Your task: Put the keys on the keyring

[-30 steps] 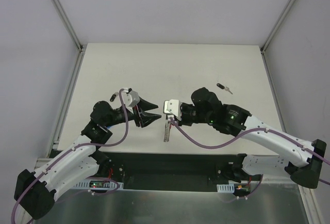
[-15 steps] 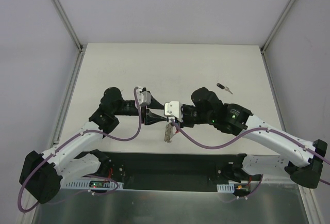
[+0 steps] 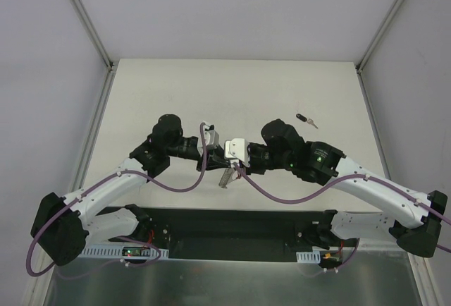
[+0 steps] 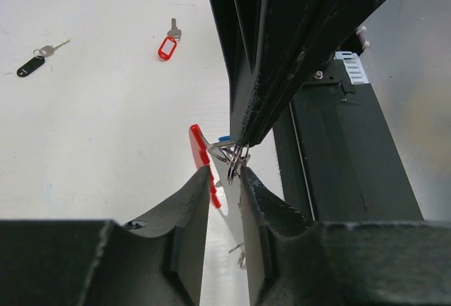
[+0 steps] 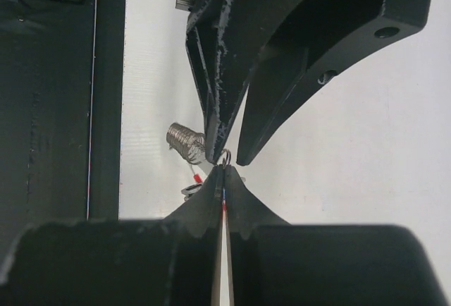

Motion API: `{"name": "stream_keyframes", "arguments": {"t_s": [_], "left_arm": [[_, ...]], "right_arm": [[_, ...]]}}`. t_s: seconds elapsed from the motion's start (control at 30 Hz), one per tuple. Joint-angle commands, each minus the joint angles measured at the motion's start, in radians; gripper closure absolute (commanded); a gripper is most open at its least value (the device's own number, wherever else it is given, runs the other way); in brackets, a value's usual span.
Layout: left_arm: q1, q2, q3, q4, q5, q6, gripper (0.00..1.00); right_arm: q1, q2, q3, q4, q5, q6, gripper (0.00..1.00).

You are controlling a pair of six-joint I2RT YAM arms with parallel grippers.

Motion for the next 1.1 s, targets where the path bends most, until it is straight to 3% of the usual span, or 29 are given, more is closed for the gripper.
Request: {"name": "stream_keyframes", "arguments": {"t_s": [0.0, 0.2, 0.53, 0.8, 1.07], "left_arm": [[-0.011, 0.011, 0.05, -0.015, 0.003, 0.054, 0.8], [-0.017, 0.022, 0.061, -0.015, -0.006, 0.046, 1.0], [-0.007, -0.061, 0.043, 0.006, -0.178, -0.087, 1.0], [0.011, -0.151, -0.057, 0.208, -0.259, -0.259, 1.0], [0.011, -0.211, -0.121, 0.294, -0.347, -0.336, 1.0]], "right_arm": [[0.006, -0.021, 0.036, 0.023, -0.02, -0.013, 0.98], [0.005, -0.021, 0.033, 0.021, -0.018, -0.013, 0.99], [0.006, -0.05, 0.001, 0.005, 0.038, -0.008, 0.99], [0.006, -0.035, -0.028, 0.02, 0.035, 0.007, 0.99], [0.005, -0.016, -0.07, 0.075, 0.015, 0.03, 0.99]]}}
